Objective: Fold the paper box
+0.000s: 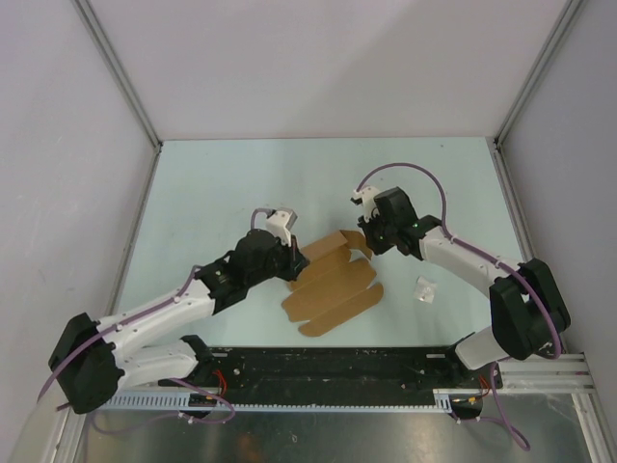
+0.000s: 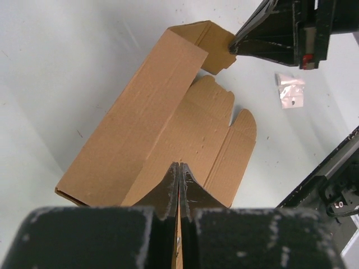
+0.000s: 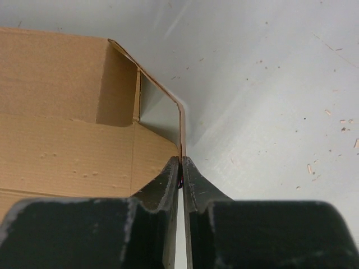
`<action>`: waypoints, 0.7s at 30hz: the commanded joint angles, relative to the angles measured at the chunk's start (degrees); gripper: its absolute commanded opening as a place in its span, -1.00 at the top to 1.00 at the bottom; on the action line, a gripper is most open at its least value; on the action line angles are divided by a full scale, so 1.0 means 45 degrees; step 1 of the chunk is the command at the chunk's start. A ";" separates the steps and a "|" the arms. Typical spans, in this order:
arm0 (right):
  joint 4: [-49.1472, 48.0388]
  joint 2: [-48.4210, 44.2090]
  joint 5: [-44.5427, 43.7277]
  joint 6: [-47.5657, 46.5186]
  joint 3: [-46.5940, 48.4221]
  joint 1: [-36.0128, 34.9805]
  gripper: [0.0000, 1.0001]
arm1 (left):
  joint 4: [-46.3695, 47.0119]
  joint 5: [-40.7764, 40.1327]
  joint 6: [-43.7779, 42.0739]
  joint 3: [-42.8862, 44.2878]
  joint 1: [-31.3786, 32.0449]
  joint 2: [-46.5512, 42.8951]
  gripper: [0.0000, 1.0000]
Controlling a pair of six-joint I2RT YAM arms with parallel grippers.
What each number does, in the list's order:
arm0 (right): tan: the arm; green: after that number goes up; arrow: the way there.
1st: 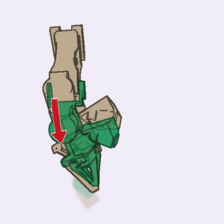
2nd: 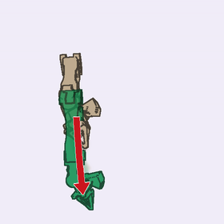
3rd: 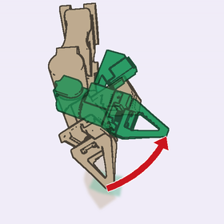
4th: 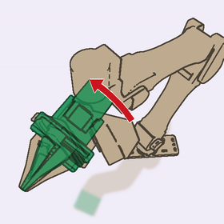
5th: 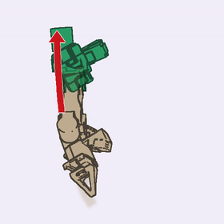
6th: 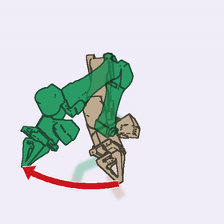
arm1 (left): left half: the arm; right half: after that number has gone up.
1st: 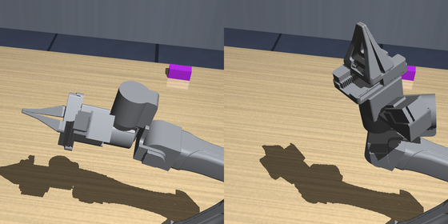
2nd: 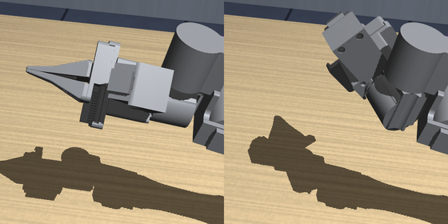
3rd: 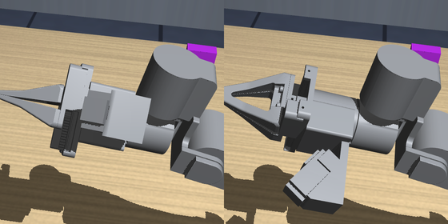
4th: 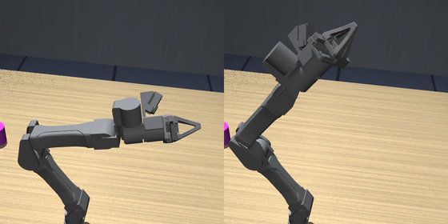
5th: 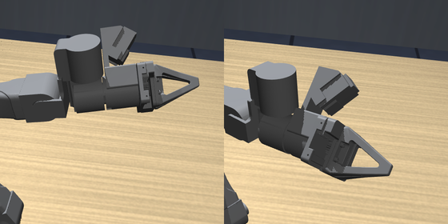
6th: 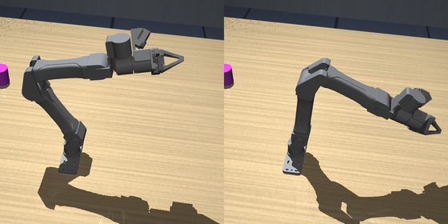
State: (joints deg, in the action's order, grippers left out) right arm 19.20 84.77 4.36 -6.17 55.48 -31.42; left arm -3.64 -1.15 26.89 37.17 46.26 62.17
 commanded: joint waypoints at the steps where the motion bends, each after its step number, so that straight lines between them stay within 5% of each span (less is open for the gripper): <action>1: -0.0166 -0.0147 -0.0266 -0.0131 0.0677 -0.0030 0.82 | 0.0203 0.0157 -0.0176 -0.0212 0.0032 -0.0437 1.00; 10: 0.0381 0.0088 -0.0149 0.0004 0.1205 -0.0049 0.92 | 0.0612 -0.0874 -0.0196 -0.0368 0.2022 0.0089 1.00; 21: 0.0713 0.0029 0.0378 0.0220 0.1205 -0.0010 1.00 | 0.5553 -0.3337 -0.0273 -0.1034 0.4036 0.2684 1.00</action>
State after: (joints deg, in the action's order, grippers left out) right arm 22.11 84.84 4.71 -5.98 58.65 -31.42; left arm 10.83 -10.35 26.50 31.68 63.79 69.56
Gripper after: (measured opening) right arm 0.031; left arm 0.004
